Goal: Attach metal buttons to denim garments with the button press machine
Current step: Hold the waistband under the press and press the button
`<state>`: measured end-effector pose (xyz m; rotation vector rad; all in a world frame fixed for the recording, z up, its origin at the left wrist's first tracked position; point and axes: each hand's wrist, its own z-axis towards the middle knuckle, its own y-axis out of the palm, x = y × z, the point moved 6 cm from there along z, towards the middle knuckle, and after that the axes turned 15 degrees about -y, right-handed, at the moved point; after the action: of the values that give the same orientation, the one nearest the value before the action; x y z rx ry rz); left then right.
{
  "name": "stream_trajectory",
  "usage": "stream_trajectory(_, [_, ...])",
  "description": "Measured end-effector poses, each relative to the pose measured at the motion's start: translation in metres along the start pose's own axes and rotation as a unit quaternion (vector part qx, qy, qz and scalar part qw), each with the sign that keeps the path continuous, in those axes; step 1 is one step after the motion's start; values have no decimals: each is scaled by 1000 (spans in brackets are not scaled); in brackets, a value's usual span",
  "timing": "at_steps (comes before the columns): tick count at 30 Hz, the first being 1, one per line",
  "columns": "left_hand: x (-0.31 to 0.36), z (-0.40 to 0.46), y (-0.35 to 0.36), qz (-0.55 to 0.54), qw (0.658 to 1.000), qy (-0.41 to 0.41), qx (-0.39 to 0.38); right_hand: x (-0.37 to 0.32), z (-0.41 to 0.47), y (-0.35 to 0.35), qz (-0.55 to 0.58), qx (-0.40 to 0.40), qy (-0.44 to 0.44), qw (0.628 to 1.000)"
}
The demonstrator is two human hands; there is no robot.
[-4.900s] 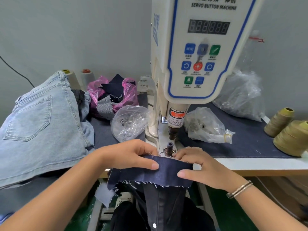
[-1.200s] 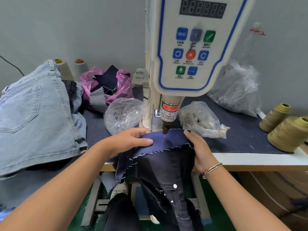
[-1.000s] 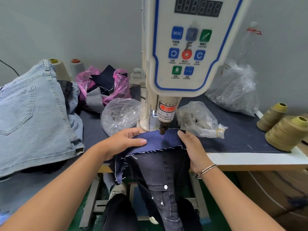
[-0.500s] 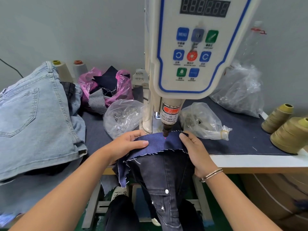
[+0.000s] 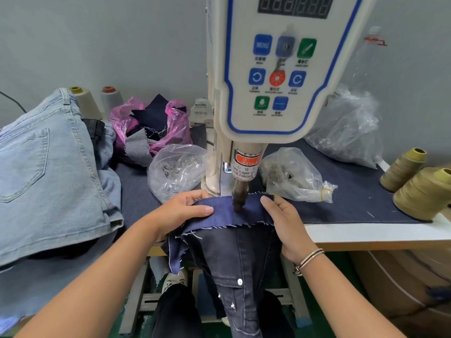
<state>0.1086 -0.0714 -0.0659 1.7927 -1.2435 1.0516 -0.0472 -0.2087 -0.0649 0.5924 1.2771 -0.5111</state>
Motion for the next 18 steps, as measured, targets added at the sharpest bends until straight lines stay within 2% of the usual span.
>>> stream_trajectory(18, [1, 0, 1, -6, 1000, -1, 13, -4, 2, 2, 29, 18, 9, 999])
